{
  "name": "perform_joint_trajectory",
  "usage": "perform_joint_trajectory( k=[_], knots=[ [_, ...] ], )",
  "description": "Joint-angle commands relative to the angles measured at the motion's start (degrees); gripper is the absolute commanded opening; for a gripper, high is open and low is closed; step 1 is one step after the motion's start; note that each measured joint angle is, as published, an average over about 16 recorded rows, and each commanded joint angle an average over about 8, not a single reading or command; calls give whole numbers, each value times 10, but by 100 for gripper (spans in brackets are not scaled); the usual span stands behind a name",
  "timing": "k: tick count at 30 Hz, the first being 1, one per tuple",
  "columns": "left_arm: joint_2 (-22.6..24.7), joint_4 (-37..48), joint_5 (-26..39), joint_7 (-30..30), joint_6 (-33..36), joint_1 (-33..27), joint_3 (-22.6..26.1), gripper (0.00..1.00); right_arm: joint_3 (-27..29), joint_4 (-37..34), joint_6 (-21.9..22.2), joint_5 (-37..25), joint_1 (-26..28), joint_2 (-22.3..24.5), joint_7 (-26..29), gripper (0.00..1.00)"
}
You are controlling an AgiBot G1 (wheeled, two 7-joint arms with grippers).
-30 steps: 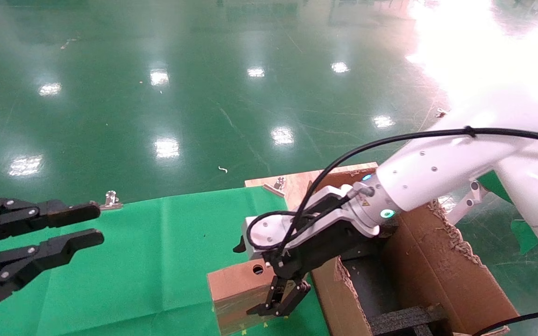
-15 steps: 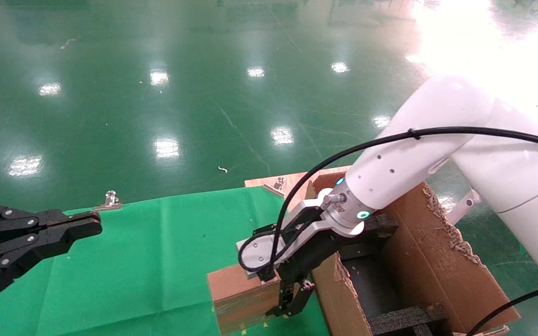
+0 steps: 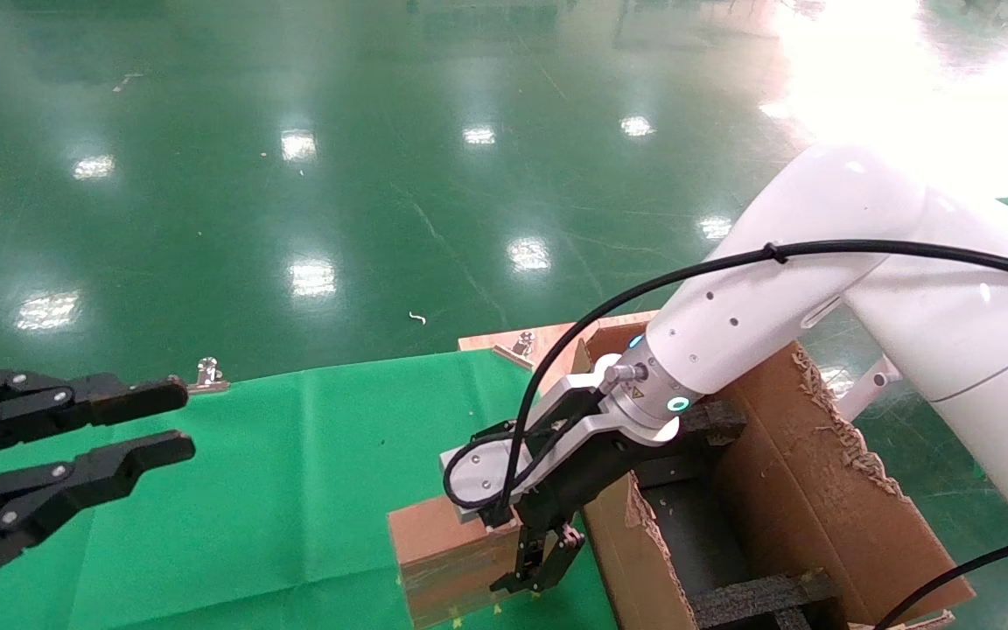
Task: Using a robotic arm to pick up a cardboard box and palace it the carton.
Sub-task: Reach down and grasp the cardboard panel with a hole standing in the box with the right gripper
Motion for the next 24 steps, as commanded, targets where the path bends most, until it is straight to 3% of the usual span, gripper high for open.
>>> perform_joint_trajectory(
  k=[1, 24],
  knots=[
    [0, 0, 0, 0, 0, 0, 0, 100, 1, 1, 0, 0, 0, 0, 0, 0],
    [0, 0, 0, 0, 0, 0, 0, 100, 4, 4, -1, 2, -2, 2, -1, 0]
  ],
)
